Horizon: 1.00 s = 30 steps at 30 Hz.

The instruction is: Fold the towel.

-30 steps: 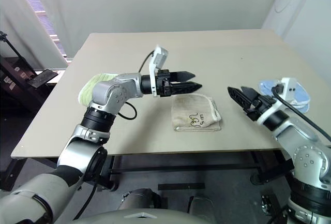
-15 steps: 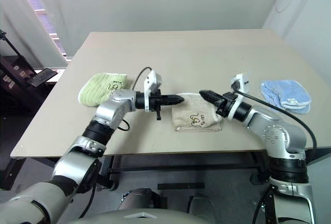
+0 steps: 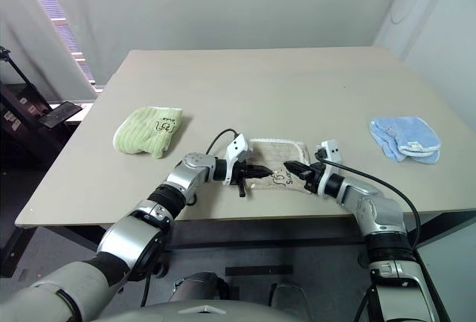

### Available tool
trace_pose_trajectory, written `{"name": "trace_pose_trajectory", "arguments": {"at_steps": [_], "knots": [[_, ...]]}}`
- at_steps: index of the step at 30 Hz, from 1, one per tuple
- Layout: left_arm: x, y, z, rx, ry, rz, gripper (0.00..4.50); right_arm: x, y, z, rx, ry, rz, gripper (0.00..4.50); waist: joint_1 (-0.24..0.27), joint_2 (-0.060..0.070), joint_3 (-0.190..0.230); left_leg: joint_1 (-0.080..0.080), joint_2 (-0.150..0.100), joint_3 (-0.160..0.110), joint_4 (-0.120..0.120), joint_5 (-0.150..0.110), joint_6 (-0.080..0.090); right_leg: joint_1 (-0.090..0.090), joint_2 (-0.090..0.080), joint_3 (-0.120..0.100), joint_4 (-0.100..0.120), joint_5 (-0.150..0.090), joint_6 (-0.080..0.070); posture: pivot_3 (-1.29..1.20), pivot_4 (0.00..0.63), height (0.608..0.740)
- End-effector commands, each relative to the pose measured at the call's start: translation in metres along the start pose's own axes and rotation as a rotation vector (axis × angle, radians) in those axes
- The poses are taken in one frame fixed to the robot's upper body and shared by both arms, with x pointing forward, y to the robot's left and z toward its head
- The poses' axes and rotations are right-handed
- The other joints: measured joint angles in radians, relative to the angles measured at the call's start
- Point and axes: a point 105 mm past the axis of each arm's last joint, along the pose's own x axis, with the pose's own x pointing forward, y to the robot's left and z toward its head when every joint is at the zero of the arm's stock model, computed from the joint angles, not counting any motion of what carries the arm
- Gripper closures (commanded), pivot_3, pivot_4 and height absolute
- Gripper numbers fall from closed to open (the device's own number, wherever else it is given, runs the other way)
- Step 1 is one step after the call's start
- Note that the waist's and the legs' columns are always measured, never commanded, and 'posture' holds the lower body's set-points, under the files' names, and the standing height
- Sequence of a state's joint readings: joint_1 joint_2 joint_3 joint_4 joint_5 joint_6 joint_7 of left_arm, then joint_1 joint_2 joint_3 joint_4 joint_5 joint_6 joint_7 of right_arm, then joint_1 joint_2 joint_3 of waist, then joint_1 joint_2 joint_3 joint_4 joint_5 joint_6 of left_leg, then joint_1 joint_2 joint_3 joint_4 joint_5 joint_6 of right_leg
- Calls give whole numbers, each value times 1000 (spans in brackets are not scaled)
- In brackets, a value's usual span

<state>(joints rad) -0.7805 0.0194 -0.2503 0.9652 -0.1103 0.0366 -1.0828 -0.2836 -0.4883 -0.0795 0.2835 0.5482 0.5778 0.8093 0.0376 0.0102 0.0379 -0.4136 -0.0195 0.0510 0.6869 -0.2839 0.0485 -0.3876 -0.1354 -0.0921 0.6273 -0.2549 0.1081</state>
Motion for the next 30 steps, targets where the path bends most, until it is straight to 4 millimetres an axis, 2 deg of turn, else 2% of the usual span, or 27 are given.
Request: {"name": "trace_pose_trajectory", "arguments": {"at_steps": [1, 5, 8, 11, 13, 15, 18, 20, 22, 24, 27, 30], "knots": [[-6, 3, 8, -14, -17, -13, 4477, 2, 0, -4, -13, 10, 2, 4500, 0, 0, 0, 0, 0, 0, 0, 0, 0, 0, 0, 0, 0, 0, 0, 0, 0, 715], [-12, 11, 25, -15, -78, 24, 3589, 2, 10, 15, -28, -53, 44, 4500, 0, 0, 0, -1, 0, -1, 0, 0, 0, -2, 0, 1, 1, 2, 3, 0, 0, 715], [-21, 11, 40, 1, -121, 10, 2508, -2, 17, 35, -38, -116, 69, 3570, 0, 0, 0, -3, 0, 0, 0, 0, 0, -3, 0, 2, 1, 2, 3, 0, 0, 715], [-44, 15, 63, -35, -199, 18, 1445, -16, 36, 63, -71, -197, 135, 2518, -1, 1, 0, -9, 0, 0, 0, 1, -1, -7, 0, 4, 3, 2, 2, 0, 0, 715], [-59, 17, 69, -69, -213, 39, 652, -25, 44, 76, -79, -237, 151, 1738, -2, 1, 0, -13, 0, 0, 1, 1, -2, -12, -1, 5, 3, 2, 2, 0, 0, 715], [-73, 19, 65, -107, -189, 81, 9, -34, 47, 85, -53, -244, 148, 1048, -1, 1, 0, -13, 0, -1, 0, 1, -2, -12, 0, 5, 3, 2, 2, 0, 0, 715], [-87, 15, 53, -139, -131, 110, 0, -46, 44, 92, 54, -232, 147, 20, 0, 1, 0, -13, 0, 0, 0, 1, -2, -11, 0, 5, 2, 2, 1, 0, 0, 715], [-94, 9, 50, -155, -118, 102, 0, -52, 37, 94, 141, -225, 130, 20, 1, 1, 0, -12, 0, 0, 0, 1, -2, -11, -1, 5, 2, 2, -1, 0, 0, 715], [-102, 0, 48, -156, -126, 85, 0, -63, 21, 86, 273, -156, 99, 20, 1, 1, 0, -12, 0, 0, 0, 1, -2, -11, -2, 5, 2, 1, -3, 0, 0, 715], [-107, -6, 49, -122, -146, 90, 0, -74, 15, 82, 366, -104, 110, 20, 3, 1, 0, -12, 0, 0, 1, 1, -2, -11, -3, 6, 2, 1, -4, 0, 0, 715], [-113, -11, 48, -81, -139, 91, 0, -85, 3, 83, 440, -74, 94, 20, 0, 1, 0, -13, 0, 0, 1, 1, -2, -10, -3, 6, 1, 1, -4, 0, 0, 715], [-118, -16, 39, -49, -99, 92, 0, -88, -15, 71, 490, 12, 25, 20, -7, 2, 0, -12, 0, 1, 0, 1, -2, -11, -2, 7, 2, 1, -5, 0, 0, 715]]}}
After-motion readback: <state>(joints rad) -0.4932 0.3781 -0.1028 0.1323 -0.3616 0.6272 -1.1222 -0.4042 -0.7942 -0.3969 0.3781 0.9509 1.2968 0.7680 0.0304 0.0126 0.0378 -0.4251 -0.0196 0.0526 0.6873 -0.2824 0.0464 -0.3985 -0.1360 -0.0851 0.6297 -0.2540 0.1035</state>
